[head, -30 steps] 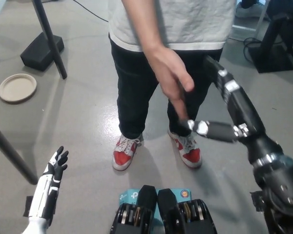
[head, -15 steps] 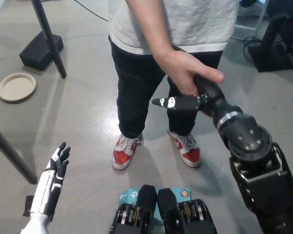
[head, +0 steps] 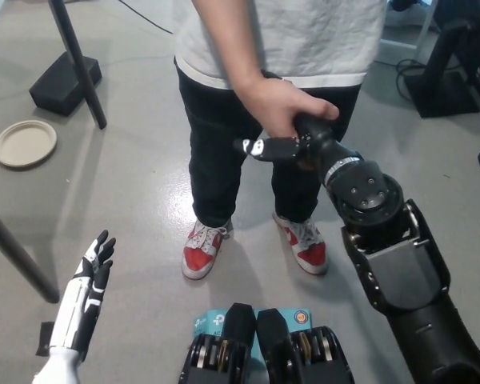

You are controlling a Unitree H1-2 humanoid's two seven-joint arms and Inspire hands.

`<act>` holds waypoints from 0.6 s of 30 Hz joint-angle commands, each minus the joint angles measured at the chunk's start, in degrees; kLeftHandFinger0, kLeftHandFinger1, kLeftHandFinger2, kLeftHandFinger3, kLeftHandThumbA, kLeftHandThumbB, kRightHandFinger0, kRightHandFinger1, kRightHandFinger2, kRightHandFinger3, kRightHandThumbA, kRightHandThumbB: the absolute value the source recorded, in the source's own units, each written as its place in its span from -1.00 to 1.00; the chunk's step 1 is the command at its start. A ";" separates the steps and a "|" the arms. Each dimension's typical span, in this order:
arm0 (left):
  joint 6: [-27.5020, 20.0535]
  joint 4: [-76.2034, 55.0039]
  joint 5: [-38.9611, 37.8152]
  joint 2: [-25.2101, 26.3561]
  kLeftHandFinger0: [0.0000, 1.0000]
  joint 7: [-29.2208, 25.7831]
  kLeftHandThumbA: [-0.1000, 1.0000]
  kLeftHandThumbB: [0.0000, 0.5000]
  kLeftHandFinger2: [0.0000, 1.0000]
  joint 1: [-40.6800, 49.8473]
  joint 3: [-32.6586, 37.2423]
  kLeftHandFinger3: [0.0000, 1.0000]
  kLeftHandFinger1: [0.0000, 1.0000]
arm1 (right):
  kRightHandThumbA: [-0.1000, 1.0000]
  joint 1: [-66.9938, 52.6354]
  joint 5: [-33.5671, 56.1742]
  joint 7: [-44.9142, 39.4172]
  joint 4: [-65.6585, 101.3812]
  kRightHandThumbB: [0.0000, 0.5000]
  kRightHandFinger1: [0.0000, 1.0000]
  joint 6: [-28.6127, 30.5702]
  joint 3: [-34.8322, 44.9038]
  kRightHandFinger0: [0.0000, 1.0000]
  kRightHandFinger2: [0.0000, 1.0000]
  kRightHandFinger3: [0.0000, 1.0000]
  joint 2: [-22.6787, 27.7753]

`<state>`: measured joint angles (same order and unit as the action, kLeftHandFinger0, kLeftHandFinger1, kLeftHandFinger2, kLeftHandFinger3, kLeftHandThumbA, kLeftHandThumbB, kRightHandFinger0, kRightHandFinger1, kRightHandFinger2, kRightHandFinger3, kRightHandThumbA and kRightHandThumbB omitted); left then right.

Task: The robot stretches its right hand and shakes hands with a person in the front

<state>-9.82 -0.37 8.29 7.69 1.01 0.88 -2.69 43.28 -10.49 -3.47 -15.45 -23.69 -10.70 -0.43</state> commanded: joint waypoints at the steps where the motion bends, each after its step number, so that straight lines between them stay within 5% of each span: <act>1: -1.38 -1.98 0.17 1.07 1.00 -0.04 1.00 -0.62 1.00 -1.25 0.15 1.00 1.00 | -0.39 2.17 -3.08 6.19 1.58 -0.45 0.45 3.78 1.37 0.09 1.00 1.00 -1.47; 3: -1.45 -1.83 0.18 1.10 1.00 -0.08 1.00 -0.66 1.00 -1.27 0.11 1.00 1.00 | -0.44 1.76 -3.37 6.31 2.14 -0.46 0.64 4.29 1.16 0.17 1.00 1.00 -1.39; 6: -1.63 -1.69 0.02 1.12 1.00 -0.02 1.00 -0.71 1.00 -1.02 0.14 1.00 1.00 | -0.46 0.65 -4.08 6.30 4.46 -0.41 0.37 4.23 0.89 0.02 1.00 1.00 -1.34; 7: -1.64 -1.69 0.07 1.13 1.00 -0.02 1.00 -0.73 1.00 -1.03 0.16 1.00 1.00 | -0.48 0.39 -4.08 6.13 5.45 -0.41 0.53 3.88 0.89 0.13 1.00 1.00 -1.32; 8: -1.64 -1.47 0.22 1.10 1.00 -0.04 1.00 -0.74 1.00 -1.18 0.27 1.00 1.00 | -0.42 -0.19 -4.03 5.61 7.11 -0.41 1.00 4.14 0.75 0.92 1.00 1.00 -0.89; 9: -1.63 -1.44 0.21 1.03 1.00 -0.10 1.00 -0.71 1.00 -1.19 0.25 1.00 1.00 | -0.34 -0.51 -4.12 5.37 8.01 -0.40 1.00 4.27 0.60 1.00 1.00 1.00 -0.70; 13: -0.58 -1.65 -0.04 0.96 1.00 0.03 1.00 -0.62 1.00 -1.20 0.17 1.00 1.00 | -0.27 -2.73 -3.31 1.62 17.40 -0.25 1.00 0.19 -0.15 1.00 1.00 1.00 0.33; 18: -0.34 -1.98 0.01 1.14 1.00 -0.19 1.00 -0.62 1.00 -1.33 -0.18 1.00 1.00 | -0.30 -5.48 -2.84 -2.61 35.11 -0.29 1.00 -3.24 -1.80 1.00 1.00 1.00 1.65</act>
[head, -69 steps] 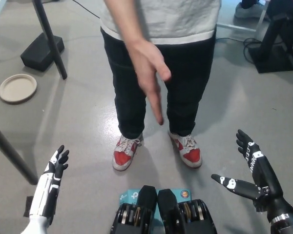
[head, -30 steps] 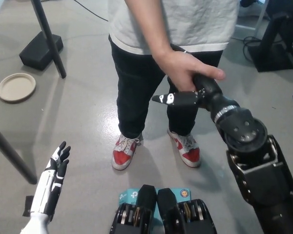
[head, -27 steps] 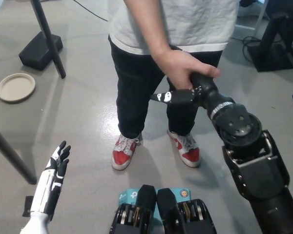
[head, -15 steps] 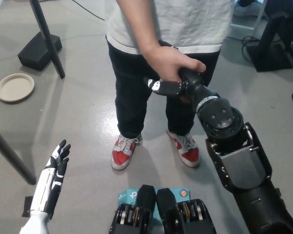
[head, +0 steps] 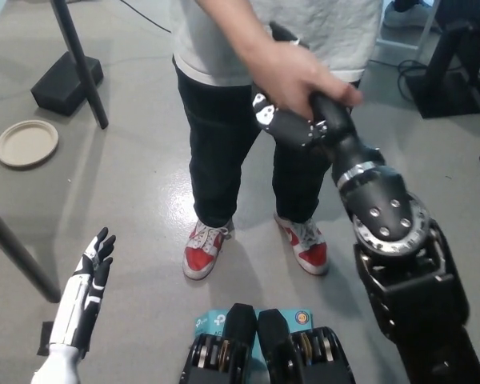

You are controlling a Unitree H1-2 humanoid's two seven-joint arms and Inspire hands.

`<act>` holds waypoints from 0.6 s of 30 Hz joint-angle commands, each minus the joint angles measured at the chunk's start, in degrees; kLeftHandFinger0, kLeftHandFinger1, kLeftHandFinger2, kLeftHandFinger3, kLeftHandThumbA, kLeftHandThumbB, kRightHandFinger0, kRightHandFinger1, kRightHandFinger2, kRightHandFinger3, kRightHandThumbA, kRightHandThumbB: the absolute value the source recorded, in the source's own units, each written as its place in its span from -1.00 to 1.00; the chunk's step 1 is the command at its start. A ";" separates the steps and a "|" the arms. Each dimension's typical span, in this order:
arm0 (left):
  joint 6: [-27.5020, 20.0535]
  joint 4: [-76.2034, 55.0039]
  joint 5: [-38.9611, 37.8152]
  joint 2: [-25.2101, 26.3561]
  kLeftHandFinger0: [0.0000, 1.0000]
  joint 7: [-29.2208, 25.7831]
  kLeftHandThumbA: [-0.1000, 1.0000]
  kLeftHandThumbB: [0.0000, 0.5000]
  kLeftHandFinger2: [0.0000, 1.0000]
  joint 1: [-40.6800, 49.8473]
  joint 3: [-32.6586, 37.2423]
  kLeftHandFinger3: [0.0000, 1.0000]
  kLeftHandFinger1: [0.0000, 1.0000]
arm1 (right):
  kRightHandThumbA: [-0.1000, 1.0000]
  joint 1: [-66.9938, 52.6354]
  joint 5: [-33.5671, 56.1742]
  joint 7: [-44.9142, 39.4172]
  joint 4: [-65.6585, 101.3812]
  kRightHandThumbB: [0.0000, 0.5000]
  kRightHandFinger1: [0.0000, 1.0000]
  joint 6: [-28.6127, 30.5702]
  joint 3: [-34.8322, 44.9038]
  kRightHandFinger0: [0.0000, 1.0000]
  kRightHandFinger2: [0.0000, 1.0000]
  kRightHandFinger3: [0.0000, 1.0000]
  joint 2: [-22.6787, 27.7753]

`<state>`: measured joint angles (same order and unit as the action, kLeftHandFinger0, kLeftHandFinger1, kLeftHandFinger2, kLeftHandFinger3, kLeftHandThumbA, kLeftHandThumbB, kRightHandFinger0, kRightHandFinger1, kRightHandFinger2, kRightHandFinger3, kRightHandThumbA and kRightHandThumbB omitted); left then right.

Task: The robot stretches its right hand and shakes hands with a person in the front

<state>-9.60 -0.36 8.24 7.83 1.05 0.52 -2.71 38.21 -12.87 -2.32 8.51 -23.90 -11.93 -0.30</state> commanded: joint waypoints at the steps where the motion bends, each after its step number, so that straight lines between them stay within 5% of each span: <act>1: -0.59 -1.95 -0.12 1.07 1.00 -0.15 1.00 -0.62 1.00 -1.14 -0.22 1.00 1.00 | -0.24 -0.80 -0.70 -4.77 15.00 -0.30 1.00 -3.03 -0.57 1.00 1.00 1.00 1.54; 9: -0.23 -2.16 -1.19 1.50 1.00 0.44 1.00 -0.79 1.00 -1.43 -0.54 1.00 1.00 | -0.15 -1.69 -0.75 -11.10 41.31 -0.23 1.00 -3.03 0.34 1.00 1.00 1.00 -2.41; 18: 0.18 -2.13 -1.11 1.16 1.00 0.34 1.00 -0.79 1.00 -1.37 -0.18 1.00 1.00 | -0.42 1.18 -5.01 -8.24 9.43 -0.27 1.00 -3.03 -0.23 1.00 1.00 1.00 0.82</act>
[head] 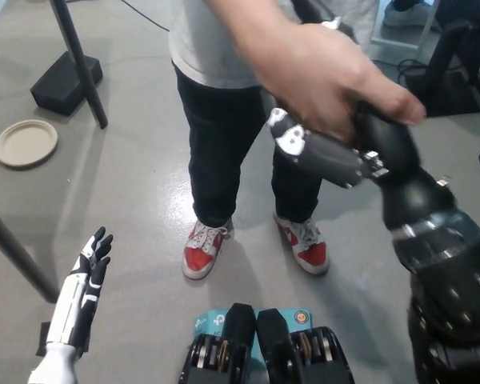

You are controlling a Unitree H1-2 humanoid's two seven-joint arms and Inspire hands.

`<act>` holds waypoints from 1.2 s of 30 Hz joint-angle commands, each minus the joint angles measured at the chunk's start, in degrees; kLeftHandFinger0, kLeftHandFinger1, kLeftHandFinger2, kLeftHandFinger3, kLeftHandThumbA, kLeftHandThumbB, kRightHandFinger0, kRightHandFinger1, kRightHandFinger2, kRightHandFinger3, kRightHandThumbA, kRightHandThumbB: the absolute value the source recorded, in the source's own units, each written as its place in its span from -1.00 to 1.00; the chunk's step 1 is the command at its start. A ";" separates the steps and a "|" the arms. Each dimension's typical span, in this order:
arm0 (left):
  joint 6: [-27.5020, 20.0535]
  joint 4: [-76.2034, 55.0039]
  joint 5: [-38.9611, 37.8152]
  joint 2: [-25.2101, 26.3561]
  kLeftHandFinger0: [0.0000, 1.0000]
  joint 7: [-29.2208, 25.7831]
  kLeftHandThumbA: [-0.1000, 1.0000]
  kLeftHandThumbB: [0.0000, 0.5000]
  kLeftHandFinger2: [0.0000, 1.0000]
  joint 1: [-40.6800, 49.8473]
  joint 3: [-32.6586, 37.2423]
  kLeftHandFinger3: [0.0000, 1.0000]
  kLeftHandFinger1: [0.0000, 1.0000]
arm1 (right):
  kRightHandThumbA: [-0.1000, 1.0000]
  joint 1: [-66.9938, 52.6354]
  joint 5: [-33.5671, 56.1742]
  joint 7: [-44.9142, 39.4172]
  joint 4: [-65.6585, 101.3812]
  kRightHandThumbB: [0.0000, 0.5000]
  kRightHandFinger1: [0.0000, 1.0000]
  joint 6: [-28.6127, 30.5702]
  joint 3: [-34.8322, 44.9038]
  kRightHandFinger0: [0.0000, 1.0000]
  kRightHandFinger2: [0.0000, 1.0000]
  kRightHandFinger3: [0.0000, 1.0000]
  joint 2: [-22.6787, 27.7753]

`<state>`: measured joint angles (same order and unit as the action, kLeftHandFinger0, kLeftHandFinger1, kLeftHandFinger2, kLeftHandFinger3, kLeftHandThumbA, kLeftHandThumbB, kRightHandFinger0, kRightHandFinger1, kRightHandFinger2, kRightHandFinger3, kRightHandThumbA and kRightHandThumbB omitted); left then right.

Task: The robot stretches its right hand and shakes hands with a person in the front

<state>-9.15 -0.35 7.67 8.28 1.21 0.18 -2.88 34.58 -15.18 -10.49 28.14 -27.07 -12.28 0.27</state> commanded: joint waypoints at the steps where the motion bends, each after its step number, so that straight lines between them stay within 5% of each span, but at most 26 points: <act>1: 0.00 -2.24 -0.13 0.71 1.00 0.00 1.00 -0.80 1.00 -1.23 0.03 1.00 1.00 | -0.36 6.99 -3.46 1.17 -18.30 -0.28 1.00 1.40 -1.00 1.00 1.00 1.00 1.39; 11: -1.04 -1.19 0.31 0.57 1.00 -0.13 1.00 -0.81 1.00 -2.12 0.45 1.00 1.00 | -0.20 20.54 -3.64 5.44 -56.81 -0.02 1.00 7.13 -1.12 1.00 1.00 1.00 1.61; 15: -0.21 -1.87 0.64 0.79 1.00 0.01 1.00 -0.79 1.00 -1.91 0.47 1.00 1.00 | -0.11 20.45 -4.13 6.21 -58.36 0.06 1.00 7.78 -1.65 1.00 1.00 1.00 1.81; 20: -0.71 -1.26 0.27 1.15 1.00 0.06 1.00 -0.78 1.00 -2.64 0.35 1.00 1.00 | -0.03 14.35 -4.24 4.28 -34.80 0.16 1.00 4.14 -1.74 1.00 1.00 1.00 1.10; 27: -1.08 -0.74 0.92 1.20 1.00 -0.24 1.00 -0.84 1.00 -2.22 0.43 1.00 1.00 | 0.01 8.08 -7.34 -1.60 1.28 0.01 1.00 0.14 -3.64 1.00 1.00 1.00 -1.55; 32: -1.79 -0.32 0.99 1.57 1.00 -0.06 1.00 -0.76 1.00 -2.08 0.48 1.00 1.00 | 0.12 6.95 -12.43 -6.74 18.67 0.04 1.00 0.14 -2.82 1.00 1.00 1.00 -4.09; 36: -1.11 -0.48 1.10 1.60 1.00 0.00 1.00 -0.71 1.00 -2.44 0.51 1.00 1.00 | 0.01 8.29 -8.10 -3.47 26.29 -0.01 1.00 0.36 -2.42 1.00 1.00 1.00 -3.98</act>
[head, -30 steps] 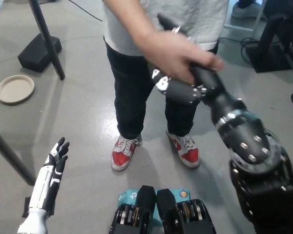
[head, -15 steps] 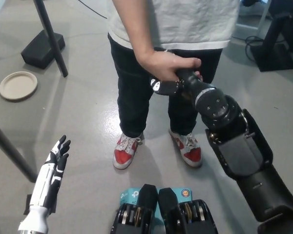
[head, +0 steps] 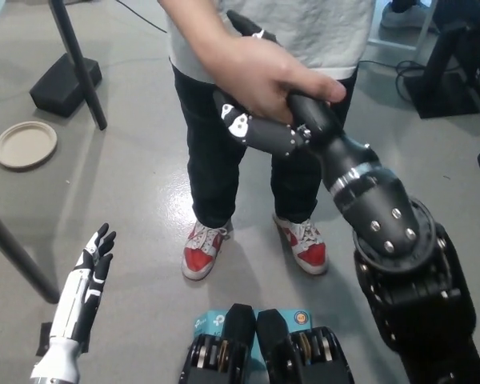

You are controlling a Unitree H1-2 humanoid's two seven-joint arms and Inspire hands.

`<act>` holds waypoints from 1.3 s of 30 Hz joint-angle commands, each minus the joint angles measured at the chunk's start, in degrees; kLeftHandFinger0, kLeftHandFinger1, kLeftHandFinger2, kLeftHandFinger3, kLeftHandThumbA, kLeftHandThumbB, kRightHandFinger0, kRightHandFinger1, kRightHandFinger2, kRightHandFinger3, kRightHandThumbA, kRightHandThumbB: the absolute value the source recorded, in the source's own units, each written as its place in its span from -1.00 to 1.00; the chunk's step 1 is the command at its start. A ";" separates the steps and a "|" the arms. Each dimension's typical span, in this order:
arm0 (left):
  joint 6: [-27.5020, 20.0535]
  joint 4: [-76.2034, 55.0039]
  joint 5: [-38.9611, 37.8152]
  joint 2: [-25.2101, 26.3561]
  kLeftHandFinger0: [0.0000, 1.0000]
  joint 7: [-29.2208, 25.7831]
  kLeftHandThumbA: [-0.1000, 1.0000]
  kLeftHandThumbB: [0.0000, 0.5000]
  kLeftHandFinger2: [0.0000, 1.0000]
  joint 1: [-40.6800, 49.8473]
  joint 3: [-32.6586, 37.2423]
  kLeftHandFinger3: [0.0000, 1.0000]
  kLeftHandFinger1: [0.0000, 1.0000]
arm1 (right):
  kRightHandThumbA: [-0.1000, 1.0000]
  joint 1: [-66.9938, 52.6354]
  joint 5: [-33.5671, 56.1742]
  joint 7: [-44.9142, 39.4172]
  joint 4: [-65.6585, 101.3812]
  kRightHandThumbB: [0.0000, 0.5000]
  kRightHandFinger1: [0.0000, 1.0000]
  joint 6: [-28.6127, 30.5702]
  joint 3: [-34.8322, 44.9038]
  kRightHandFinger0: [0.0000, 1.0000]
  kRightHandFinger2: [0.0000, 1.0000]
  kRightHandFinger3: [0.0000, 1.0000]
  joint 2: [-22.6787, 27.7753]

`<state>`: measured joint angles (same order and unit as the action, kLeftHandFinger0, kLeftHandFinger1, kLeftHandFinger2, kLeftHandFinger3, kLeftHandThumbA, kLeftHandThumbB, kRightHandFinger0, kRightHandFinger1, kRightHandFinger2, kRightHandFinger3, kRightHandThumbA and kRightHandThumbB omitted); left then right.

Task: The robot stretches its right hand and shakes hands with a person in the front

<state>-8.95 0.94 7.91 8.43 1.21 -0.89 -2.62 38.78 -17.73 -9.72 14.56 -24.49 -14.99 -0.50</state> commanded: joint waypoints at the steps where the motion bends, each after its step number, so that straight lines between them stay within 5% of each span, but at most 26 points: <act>1: -1.29 -1.78 0.81 1.44 1.00 0.03 1.00 -0.71 1.00 -1.36 0.25 1.00 1.00 | 0.01 4.18 -5.55 -4.07 39.87 -0.01 1.00 -2.14 0.28 1.00 1.00 1.00 -3.07; 5: -1.76 -1.65 0.81 1.46 1.00 -0.05 1.00 -0.80 1.00 -1.35 0.22 1.00 1.00 | 0.07 3.41 -8.28 -6.19 35.80 -0.01 1.00 -2.44 2.25 1.00 1.00 1.00 -1.94; 15: -1.29 -1.89 1.50 1.18 1.00 -0.38 1.00 -0.80 1.00 -0.82 0.51 1.00 1.00 | -0.26 5.69 -7.13 0.90 -5.46 -0.06 1.00 -0.65 3.45 1.00 1.00 1.00 0.35; 27: -1.37 -1.91 0.62 1.52 1.00 0.03 1.00 -0.84 1.00 -1.54 0.30 1.00 1.00 | -0.08 9.48 -6.50 5.91 -38.58 -0.11 1.00 5.51 2.17 1.00 1.00 1.00 -0.09; 31: -2.13 -1.37 0.70 1.63 1.00 -0.13 1.00 -0.81 1.00 -1.85 0.29 1.00 1.00 | 0.21 9.33 -6.30 5.09 -39.08 0.18 1.00 7.52 0.74 1.00 1.00 1.00 0.35; 35: -2.62 -1.03 0.10 1.45 1.00 -0.01 1.00 -0.88 1.00 -1.53 0.33 1.00 1.00 | 0.94 7.86 -8.38 1.67 -33.81 0.72 1.00 6.56 -3.52 1.00 1.00 1.00 2.50; 39: -1.97 -1.34 0.48 1.37 1.00 -0.25 1.00 -0.87 1.00 -1.34 0.27 1.00 1.00 | 1.00 5.63 -6.61 0.97 -28.33 0.99 1.00 7.77 -3.84 1.00 1.00 1.00 3.49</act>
<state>-9.17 0.80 8.33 8.94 1.21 -1.75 -2.31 44.87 -24.01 -7.40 -18.82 -19.50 -17.85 1.49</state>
